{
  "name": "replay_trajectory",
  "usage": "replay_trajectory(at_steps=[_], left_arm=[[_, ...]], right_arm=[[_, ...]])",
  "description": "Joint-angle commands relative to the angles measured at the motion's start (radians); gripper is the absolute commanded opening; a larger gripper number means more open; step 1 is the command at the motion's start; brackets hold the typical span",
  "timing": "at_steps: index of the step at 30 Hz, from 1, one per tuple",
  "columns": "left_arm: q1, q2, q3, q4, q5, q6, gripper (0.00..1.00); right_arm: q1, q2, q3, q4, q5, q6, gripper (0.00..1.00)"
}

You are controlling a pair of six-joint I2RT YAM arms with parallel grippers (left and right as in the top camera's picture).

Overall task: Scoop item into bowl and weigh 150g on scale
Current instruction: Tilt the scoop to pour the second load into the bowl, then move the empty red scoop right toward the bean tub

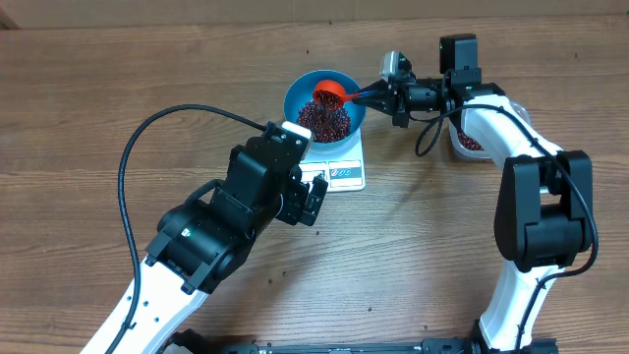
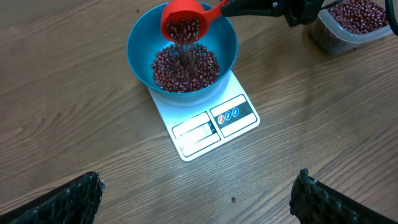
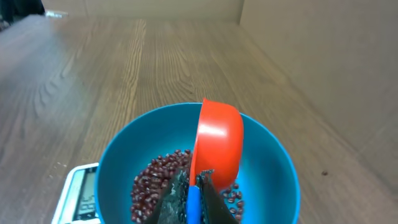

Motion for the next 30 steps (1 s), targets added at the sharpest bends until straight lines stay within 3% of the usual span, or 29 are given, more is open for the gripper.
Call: replay_trajectory(at_steps=[1, 6, 13, 27, 30], left_arm=[[0.005, -0.017, 0.002, 0.0, -0.006, -0.007, 0.99], [0.005, -0.017, 0.002, 0.0, -0.006, -0.007, 0.99], [0.005, -0.017, 0.002, 0.0, -0.006, -0.007, 1.0], [0.005, -0.017, 0.002, 0.0, -0.006, -0.007, 1.0], [0.005, -0.017, 0.002, 0.0, -0.006, -0.007, 1.0]], right_arm=[[0.002, 0.003, 0.003, 0.016, -0.01, -0.109, 0.04], [0.002, 0.003, 0.003, 0.097, -0.01, -0.217, 0.04], [0.002, 0.003, 0.003, 0.243, -0.01, -0.217, 0.04], [0.001, 0.003, 0.003, 0.021, -0.095, -0.199, 0.04], [-0.006, 0.003, 0.003, 0.055, -0.221, -0.048, 0.04]])
